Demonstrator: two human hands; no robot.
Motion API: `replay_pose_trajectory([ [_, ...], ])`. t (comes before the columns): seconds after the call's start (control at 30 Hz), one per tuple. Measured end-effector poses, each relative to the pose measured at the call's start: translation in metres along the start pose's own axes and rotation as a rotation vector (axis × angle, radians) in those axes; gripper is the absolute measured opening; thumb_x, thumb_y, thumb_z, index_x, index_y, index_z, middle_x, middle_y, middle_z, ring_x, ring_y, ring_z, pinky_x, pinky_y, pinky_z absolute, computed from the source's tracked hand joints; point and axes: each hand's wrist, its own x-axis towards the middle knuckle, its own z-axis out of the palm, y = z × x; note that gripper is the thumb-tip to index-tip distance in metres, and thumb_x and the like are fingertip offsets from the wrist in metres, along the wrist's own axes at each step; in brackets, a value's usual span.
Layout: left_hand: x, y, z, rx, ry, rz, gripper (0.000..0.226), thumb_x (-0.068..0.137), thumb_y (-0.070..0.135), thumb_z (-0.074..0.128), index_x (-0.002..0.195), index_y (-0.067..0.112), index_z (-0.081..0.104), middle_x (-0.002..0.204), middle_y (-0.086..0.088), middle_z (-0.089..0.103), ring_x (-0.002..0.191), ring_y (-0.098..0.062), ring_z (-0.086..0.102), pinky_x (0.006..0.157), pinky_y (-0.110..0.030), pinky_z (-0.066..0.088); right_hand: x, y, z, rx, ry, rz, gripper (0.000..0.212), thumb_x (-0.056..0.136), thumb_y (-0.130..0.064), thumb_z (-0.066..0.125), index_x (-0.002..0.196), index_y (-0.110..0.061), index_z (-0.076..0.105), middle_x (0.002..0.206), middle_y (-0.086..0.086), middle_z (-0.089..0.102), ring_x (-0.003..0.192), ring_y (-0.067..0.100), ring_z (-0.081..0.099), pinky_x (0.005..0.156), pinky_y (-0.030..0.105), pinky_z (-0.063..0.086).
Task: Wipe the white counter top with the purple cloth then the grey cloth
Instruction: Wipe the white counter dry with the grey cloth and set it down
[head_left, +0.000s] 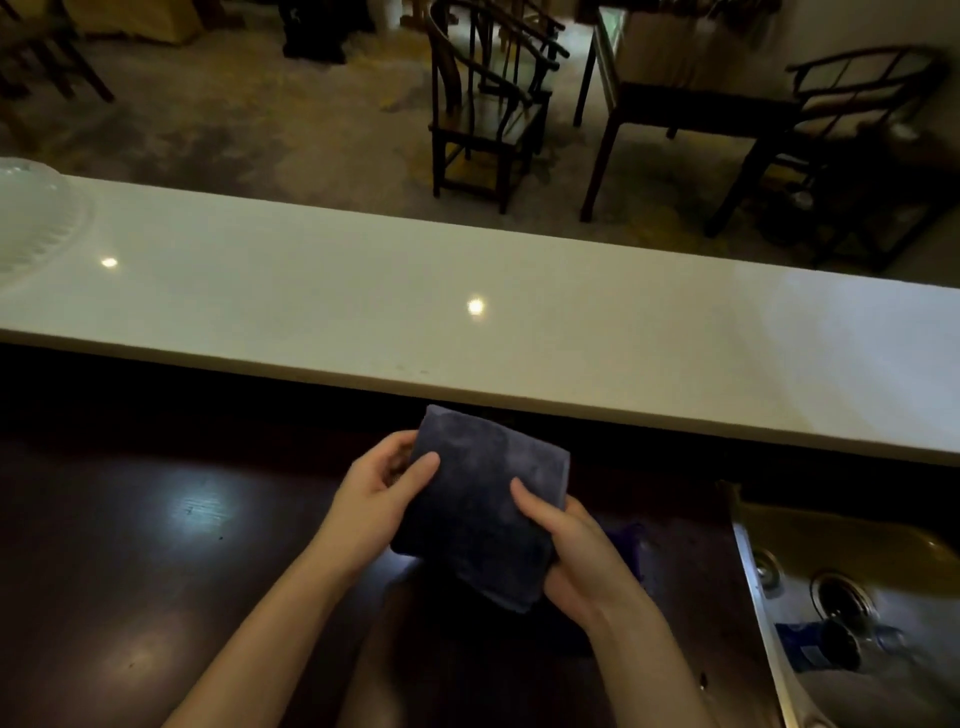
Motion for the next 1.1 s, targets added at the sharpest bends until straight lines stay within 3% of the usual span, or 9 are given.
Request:
replay_pose_trajectory([
  [0.2, 0.018, 0.048, 0.013, 0.152, 0.005, 0.181, 0.027, 0.093, 0.008, 0.063, 0.119, 0.014, 0.064, 0.094, -0.002, 0.074, 0.089, -0.006, 0.069, 0.077, -0.016, 0.052, -0.009, -0.047, -0.003, 0.060, 0.021, -0.170, 0.034, 0.095, -0.027, 0.070, 0.124, -0.010, 0.069, 0.132, 0.020, 0.066, 0.124, 0.035, 0.063, 0.092, 0.039, 0.057],
  [0.37, 0.040, 0.053, 0.004, 0.612, 0.227, 0.321, 0.034, 0.093, 0.024, 0.064, 0.126, 0.018, 0.061, 0.121, 0.005, 0.066, 0.113, -0.004, 0.059, 0.094, -0.009, 0.039, -0.019, -0.089, -0.012, 0.049, 0.125, -0.274, 0.027, 0.092, -0.027, 0.070, 0.116, -0.016, 0.076, 0.127, 0.015, 0.070, 0.119, 0.033, 0.067, 0.088, 0.039, 0.058],
  [0.5, 0.057, 0.047, -0.010, 0.999, 0.284, 0.355, 0.041, 0.094, 0.028, 0.061, 0.129, 0.008, 0.059, 0.129, -0.014, 0.063, 0.124, -0.030, 0.053, 0.108, -0.040, 0.039, -0.028, -0.125, -0.024, 0.006, 0.256, -0.396, 0.021, 0.095, -0.023, 0.066, 0.111, -0.018, 0.078, 0.122, 0.011, 0.074, 0.112, 0.029, 0.071, 0.082, 0.039, 0.061],
  [0.6, 0.063, 0.040, -0.019, 1.176, 0.328, 0.300, 0.044, 0.094, 0.034, 0.059, 0.128, 0.007, 0.061, 0.129, -0.019, 0.062, 0.125, -0.036, 0.052, 0.108, -0.051, 0.039, -0.035, -0.154, -0.037, -0.070, 0.400, -0.525, 0.016, 0.097, -0.023, 0.064, 0.101, -0.023, 0.079, 0.112, 0.003, 0.078, 0.102, 0.023, 0.075, 0.076, 0.035, 0.062],
  [0.8, 0.063, 0.030, -0.028, 1.293, 0.345, 0.268, 0.039, 0.091, 0.034, 0.062, 0.121, 0.009, 0.063, 0.130, -0.018, 0.060, 0.126, -0.037, 0.051, 0.106, -0.052, 0.039, -0.028, -0.179, -0.073, -0.831, 0.954, -0.649, 0.029, 0.097, -0.047, 0.053, 0.110, -0.025, 0.066, 0.102, -0.004, 0.068, 0.101, 0.022, 0.064, 0.078, 0.032, 0.050],
  [0.9, 0.062, 0.028, -0.030, 1.343, 0.334, 0.305, 0.038, 0.089, 0.031, 0.065, 0.121, 0.009, 0.062, 0.128, -0.018, 0.060, 0.122, -0.038, 0.053, 0.103, -0.052, 0.042, -0.010, -0.167, -0.086, -1.270, 0.842, -0.647, 0.022, 0.098, -0.035, 0.049, 0.112, -0.022, 0.059, 0.103, 0.004, 0.061, 0.100, 0.032, 0.060, 0.080, 0.037, 0.044],
  [0.97, 0.062, 0.027, -0.032, 1.375, 0.332, 0.323, 0.039, 0.089, 0.031, 0.066, 0.122, 0.010, 0.061, 0.128, -0.017, 0.060, 0.121, -0.037, 0.054, 0.102, -0.051, 0.042, 0.010, -0.148, -0.095, -1.632, 0.722, -0.438, 0.038, 0.098, -0.021, 0.050, 0.135, -0.011, 0.052, 0.140, 0.017, 0.052, 0.135, 0.038, 0.043, 0.112, 0.050, 0.033],
  [1.03, 0.062, 0.027, -0.033, 1.388, 0.322, 0.337, 0.040, 0.089, 0.029, 0.066, 0.124, 0.009, 0.061, 0.128, -0.017, 0.060, 0.120, -0.038, 0.054, 0.102, -0.052, 0.043, 0.021, -0.131, -0.097, -1.774, 0.720, -0.271, 0.060, 0.099, -0.018, 0.047, 0.154, -0.005, 0.029, 0.165, 0.022, 0.019, 0.154, 0.036, 0.012, 0.125, 0.049, 0.006],
  [1.1, 0.063, 0.026, -0.034, 1.392, 0.311, 0.347, 0.040, 0.089, 0.028, 0.066, 0.124, 0.007, 0.061, 0.128, -0.018, 0.061, 0.120, -0.039, 0.054, 0.103, -0.052, 0.043, 0.027, -0.121, -0.092, -1.761, 0.761, -0.298, 0.067, 0.099, -0.020, 0.046, 0.159, -0.009, 0.017, 0.167, 0.021, 0.009, 0.155, 0.035, 0.002, 0.125, 0.048, 0.001],
])
